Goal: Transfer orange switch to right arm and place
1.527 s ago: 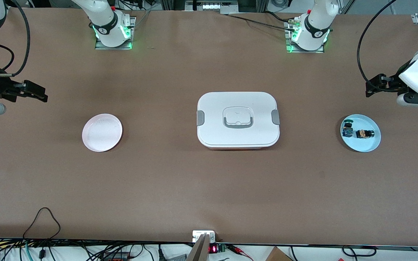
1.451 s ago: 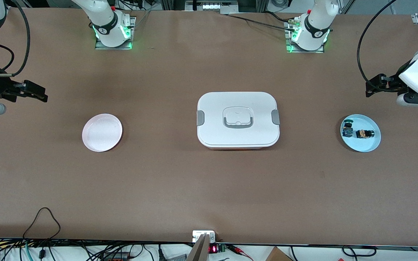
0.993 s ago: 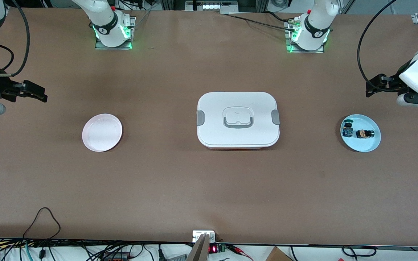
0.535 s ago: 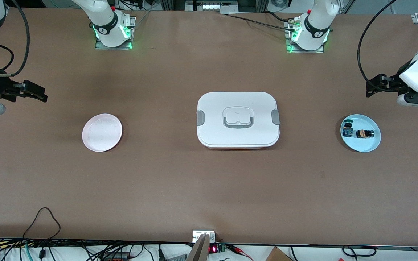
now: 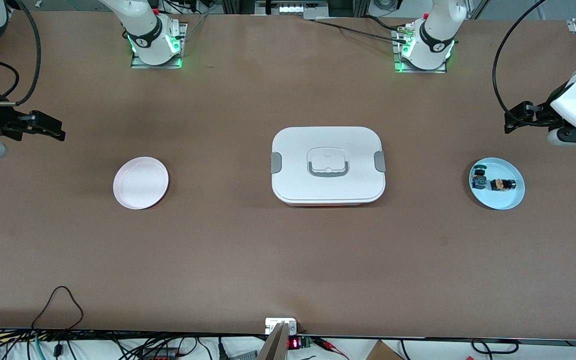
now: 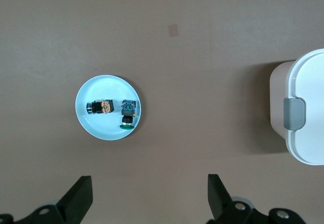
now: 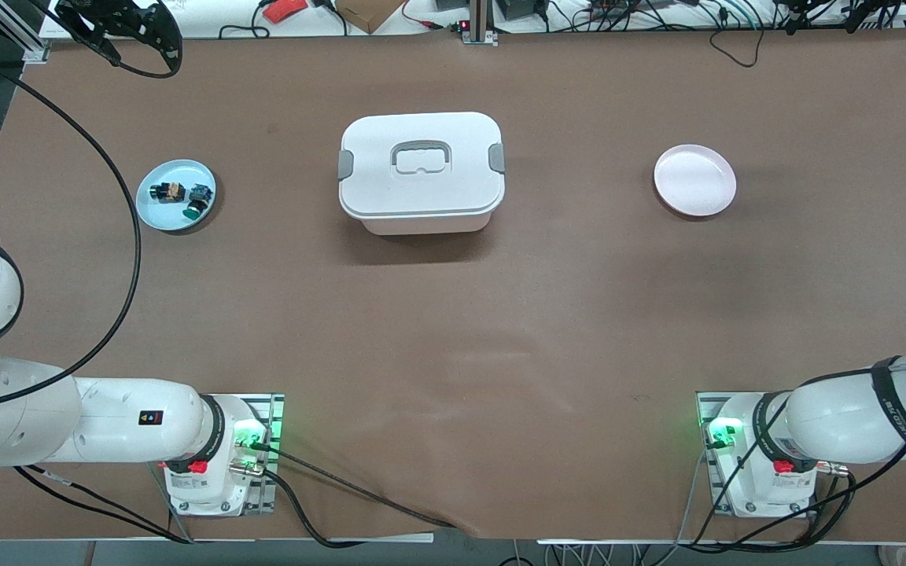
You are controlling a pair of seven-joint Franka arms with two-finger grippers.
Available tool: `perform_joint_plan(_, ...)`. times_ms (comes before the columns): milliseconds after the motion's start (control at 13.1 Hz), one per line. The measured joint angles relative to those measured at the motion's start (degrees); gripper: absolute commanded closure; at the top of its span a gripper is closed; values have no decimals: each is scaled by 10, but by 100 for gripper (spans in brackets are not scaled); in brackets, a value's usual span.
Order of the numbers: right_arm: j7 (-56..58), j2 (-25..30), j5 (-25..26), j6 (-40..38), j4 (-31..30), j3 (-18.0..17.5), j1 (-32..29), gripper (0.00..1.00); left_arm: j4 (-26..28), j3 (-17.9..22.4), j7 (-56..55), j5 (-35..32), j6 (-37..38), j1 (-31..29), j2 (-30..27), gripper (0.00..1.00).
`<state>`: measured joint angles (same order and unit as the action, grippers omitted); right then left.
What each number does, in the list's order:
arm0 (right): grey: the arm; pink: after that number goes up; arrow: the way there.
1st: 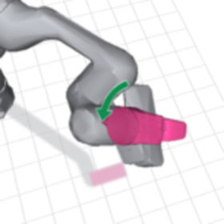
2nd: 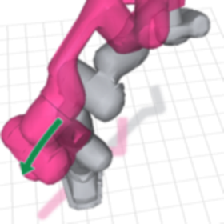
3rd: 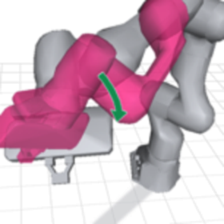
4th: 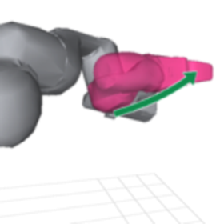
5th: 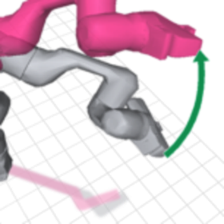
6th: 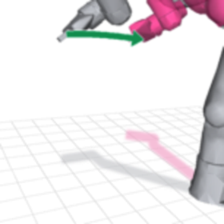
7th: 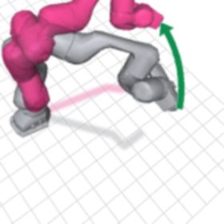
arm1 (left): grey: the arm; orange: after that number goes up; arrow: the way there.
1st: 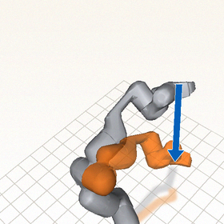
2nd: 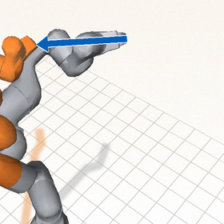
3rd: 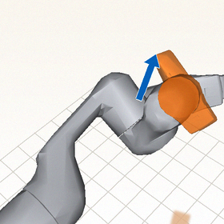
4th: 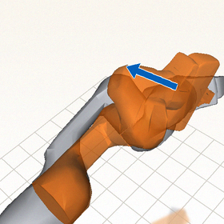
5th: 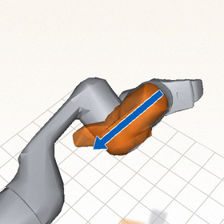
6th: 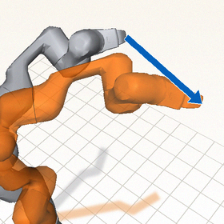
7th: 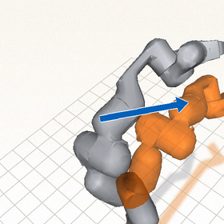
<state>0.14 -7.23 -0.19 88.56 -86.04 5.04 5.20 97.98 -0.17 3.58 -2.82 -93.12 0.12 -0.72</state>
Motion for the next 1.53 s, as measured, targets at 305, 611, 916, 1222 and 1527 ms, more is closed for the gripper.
perform_joint_plan(305, 0, 0, 0, 0, 0, 0, 0, 0, -18, 0, 0, 0, 13, 1, 12, 0)
perform_joint_plan(611, 0, 0, 0, 0, 0, 0, 0, 0, -22, 0, 0, 0, 15, 0, 20, 0)
perform_joint_plan(916, 0, 0, 0, -1, 0, 0, 0, 0, -24, 1, 0, 0, 16, -2, 33, 0)
perform_joint_plan(1222, 0, 0, 0, -1, 0, 0, 0, 0, -24, 6, 0, 0, 41, -16, 58, 0)
perform_joint_plan(1527, 0, 0, 0, -1, -1, 0, 0, 0, -23, 9, 0, 0, 45, -76, 97, 0)
